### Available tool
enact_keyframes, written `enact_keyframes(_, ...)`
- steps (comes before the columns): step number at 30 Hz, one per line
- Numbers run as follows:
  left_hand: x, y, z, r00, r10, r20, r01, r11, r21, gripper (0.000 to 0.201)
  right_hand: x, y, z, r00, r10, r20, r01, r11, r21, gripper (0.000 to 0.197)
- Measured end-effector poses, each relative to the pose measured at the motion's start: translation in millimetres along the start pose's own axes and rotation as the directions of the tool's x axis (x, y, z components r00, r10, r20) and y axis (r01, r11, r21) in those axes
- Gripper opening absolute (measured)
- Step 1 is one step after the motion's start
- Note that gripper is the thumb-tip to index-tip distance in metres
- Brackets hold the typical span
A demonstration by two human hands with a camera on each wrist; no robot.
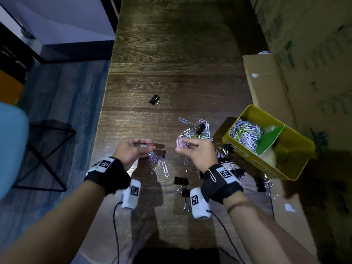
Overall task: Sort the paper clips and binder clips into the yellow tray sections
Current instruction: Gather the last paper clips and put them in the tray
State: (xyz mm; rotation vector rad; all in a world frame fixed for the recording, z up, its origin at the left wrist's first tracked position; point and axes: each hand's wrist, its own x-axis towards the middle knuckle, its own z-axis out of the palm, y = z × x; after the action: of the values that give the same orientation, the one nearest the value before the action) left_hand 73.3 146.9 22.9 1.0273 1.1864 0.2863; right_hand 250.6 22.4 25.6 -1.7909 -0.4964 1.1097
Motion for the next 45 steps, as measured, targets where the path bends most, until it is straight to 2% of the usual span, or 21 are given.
enact_keyframes(4, -2, 46, 55, 0.983, 0.046, 0.181, -0.043, 0.999, -0.017, 0.025, -17, -28, -46, 0.989, -0.063, -0.135, 0.090, 0.976, 0.198, 0.045)
enact_keyframes(7, 1, 71, 115, 0.955, 0.105, 0.278, -0.108, 0.994, -0.003, 0.024, -19, -34, -80, 0.959, -0.068, -0.276, 0.142, 0.956, 0.258, 0.046)
enact_keyframes(10, 4, 82, 181, 0.945, 0.093, 0.314, -0.118, 0.991, 0.063, 0.021, -17, -39, -113, 0.906, -0.066, -0.417, 0.199, 0.938, 0.283, 0.042)
enact_keyframes(13, 14, 75, 237, 0.948, 0.104, 0.301, -0.170, 0.965, 0.199, 0.016, -7, -35, -142, 0.852, -0.046, -0.521, 0.191, 0.954, 0.229, 0.042)
enact_keyframes(15, 23, 66, 260, 0.939, 0.142, 0.315, -0.262, 0.886, 0.382, 0.019, 4, -28, -156, 0.827, -0.047, -0.560, 0.141, 0.982, 0.126, 0.040)
enact_keyframes(18, 26, 60, 272, 0.902, 0.162, 0.401, -0.393, 0.693, 0.604, 0.028, 18, -20, -167, 0.814, -0.088, -0.574, 0.024, 0.993, -0.118, 0.036)
enact_keyframes(20, 25, 60, 271, 0.891, 0.183, 0.416, -0.427, 0.651, 0.628, 0.027, 26, -18, -171, 0.835, -0.114, -0.538, -0.045, 0.961, -0.274, 0.033)
enact_keyframes(21, 23, 61, 268, 0.889, 0.204, 0.409, -0.432, 0.666, 0.608, 0.026, 30, -16, -172, 0.859, -0.114, -0.499, -0.071, 0.939, -0.337, 0.031)
enact_keyframes(24, 18, 69, 245, 0.910, 0.196, 0.365, -0.338, 0.862, 0.377, 0.019, 37, -17, -169, 0.926, -0.077, -0.369, -0.121, 0.868, -0.483, 0.029)
enact_keyframes(25, 17, 72, 231, 0.915, 0.197, 0.353, -0.313, 0.897, 0.312, 0.017, 37, -21, -168, 0.939, -0.063, -0.338, -0.136, 0.835, -0.533, 0.032)
enact_keyframes(27, 22, 74, 192, 0.925, 0.204, 0.322, -0.311, 0.891, 0.330, 0.016, 32, -30, -164, 0.954, -0.093, -0.286, -0.110, 0.779, -0.617, 0.033)
enact_keyframes(29, 29, 71, 144, 0.936, 0.204, 0.288, -0.328, 0.806, 0.493, 0.015, 22, -42, -152, 0.942, -0.249, -0.227, 0.047, 0.765, -0.642, 0.027)
enact_keyframes(31, 35, 62, 99, 0.936, 0.231, 0.264, -0.350, 0.563, 0.749, 0.014, 13, -49, -129, 0.921, -0.377, -0.098, 0.246, 0.759, -0.602, 0.019)
enact_keyframes(32, 37, 55, 79, 0.941, 0.234, 0.246, -0.326, 0.419, 0.847, 0.016, 9, -49, -114, 0.920, -0.391, 0.022, 0.327, 0.735, -0.594, 0.016)
enact_keyframes(33, 37, 47, 62, 0.950, 0.216, 0.227, -0.286, 0.301, 0.910, 0.020, 9, -44, -96, 0.922, -0.353, 0.160, 0.375, 0.707, -0.599, 0.015)
enact_keyframes(35, 33, 29, 37, 0.967, 0.172, 0.188, -0.216, 0.157, 0.964, 0.027, 7, -30, -61, 0.914, -0.174, 0.367, 0.389, 0.634, -0.669, 0.014)
enact_keyframes(37, 26, 6, 20, 0.975, 0.151, 0.164, -0.185, 0.135, 0.974, 0.040, 3, -16, -31, 0.910, -0.020, 0.414, 0.367, 0.500, -0.784, 0.015)
enact_keyframes(39, 16, -20, 16, 0.964, 0.192, 0.182, -0.207, 0.124, 0.970, 0.049, -2, -3, -8, 0.918, 0.019, 0.397, 0.360, 0.388, -0.849, 0.018)
enact_keyframes(41, 5, -41, 19, 0.949, 0.248, 0.197, -0.230, 0.111, 0.967, 0.056, -6, 4, 9, 0.931, 0.024, 0.365, 0.337, 0.331, -0.881, 0.028)
enact_keyframes(43, -6, -54, 24, 0.939, 0.287, 0.191, -0.239, 0.141, 0.961, 0.054, -8, 12, 23, 0.942, 0.047, 0.332, 0.306, 0.287, -0.908, 0.041)
enact_keyframes(45, -13, -61, 24, 0.929, 0.321, 0.187, -0.259, 0.199, 0.945, 0.054, -14, 16, 35, 0.935, 0.035, 0.352, 0.333, 0.249, -0.909, 0.044)
